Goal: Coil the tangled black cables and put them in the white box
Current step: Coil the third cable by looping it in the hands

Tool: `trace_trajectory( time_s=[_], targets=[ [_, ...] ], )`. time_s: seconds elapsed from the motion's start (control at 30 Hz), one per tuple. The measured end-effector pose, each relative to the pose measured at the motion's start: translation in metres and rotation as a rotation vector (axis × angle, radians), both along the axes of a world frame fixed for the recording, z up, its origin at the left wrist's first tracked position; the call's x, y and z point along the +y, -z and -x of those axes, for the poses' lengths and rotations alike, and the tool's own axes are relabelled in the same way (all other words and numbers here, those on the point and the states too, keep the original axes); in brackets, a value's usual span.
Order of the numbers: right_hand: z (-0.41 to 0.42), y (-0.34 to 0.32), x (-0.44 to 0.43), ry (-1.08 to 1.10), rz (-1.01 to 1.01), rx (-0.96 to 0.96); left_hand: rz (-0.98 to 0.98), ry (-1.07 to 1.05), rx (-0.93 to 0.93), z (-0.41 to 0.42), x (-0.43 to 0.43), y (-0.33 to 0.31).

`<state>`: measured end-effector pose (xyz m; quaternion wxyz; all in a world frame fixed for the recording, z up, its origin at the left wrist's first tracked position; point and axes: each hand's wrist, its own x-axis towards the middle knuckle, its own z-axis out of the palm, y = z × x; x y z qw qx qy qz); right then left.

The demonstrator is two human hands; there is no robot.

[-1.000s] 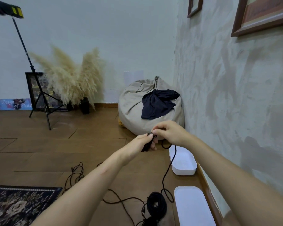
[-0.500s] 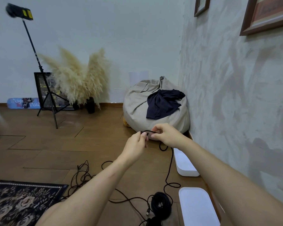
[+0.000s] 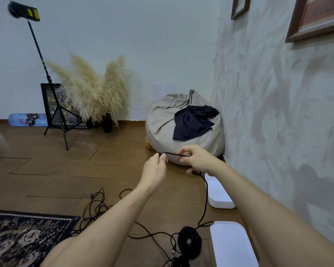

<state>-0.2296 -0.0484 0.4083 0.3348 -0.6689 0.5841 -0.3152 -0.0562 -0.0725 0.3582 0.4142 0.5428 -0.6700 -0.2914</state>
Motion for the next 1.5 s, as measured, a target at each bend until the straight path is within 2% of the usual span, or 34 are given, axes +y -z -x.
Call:
trace_trajectory(
  time_s=[0.07,0.2,0.33,0.4,0.5,0.57,0.7,0.8,0.93,1.07,1.17,1.33,1.43,1.5],
  targets=[
    [0.002,0.0,0.0,0.016,-0.026,-0.024,-0.022,-0.027,0.014,-0.002,-0.002,-0.001],
    [0.024,0.004,0.003,0.072,0.015,0.037,-0.112,-0.125,0.105,-0.018,-0.013,-0.004],
    [0.039,0.011,0.008,0.098,0.018,0.122,-0.135,-0.122,0.105,-0.019,-0.014,0.001],
    [0.04,0.012,0.009,0.082,0.022,0.04,-0.152,-0.141,0.129,-0.017,-0.014,0.002],
    [0.042,0.008,0.012,0.045,-0.026,-0.229,-0.162,-0.179,0.203,-0.022,-0.017,-0.005],
    [0.044,0.004,0.013,0.04,-0.046,-0.329,-0.163,-0.164,0.235,-0.025,-0.018,-0.008],
    [0.044,-0.007,0.016,0.045,-0.014,-0.169,-0.173,-0.008,0.309,-0.018,-0.009,-0.015],
    [0.033,-0.014,0.018,0.003,0.002,-0.169,-0.135,0.122,0.278,-0.007,0.002,-0.018],
    [0.012,-0.024,0.014,-0.051,0.203,-0.094,-0.111,0.238,0.254,0.003,0.014,-0.018],
    [0.017,-0.026,0.007,0.047,0.34,0.074,-0.089,0.352,0.266,0.006,0.026,-0.027],
    [0.023,-0.025,0.01,0.093,0.411,0.105,-0.079,0.431,0.269,0.008,0.036,-0.033],
    [0.022,-0.026,0.013,0.102,0.453,0.03,-0.093,0.444,0.388,0.013,0.039,-0.04],
    [0.02,-0.021,0.015,0.087,0.333,-0.158,-0.138,0.442,0.469,0.012,0.035,-0.041],
    [0.017,-0.018,0.018,0.058,0.228,-0.3,-0.126,0.467,0.391,0.012,0.037,-0.04]
  ],
)
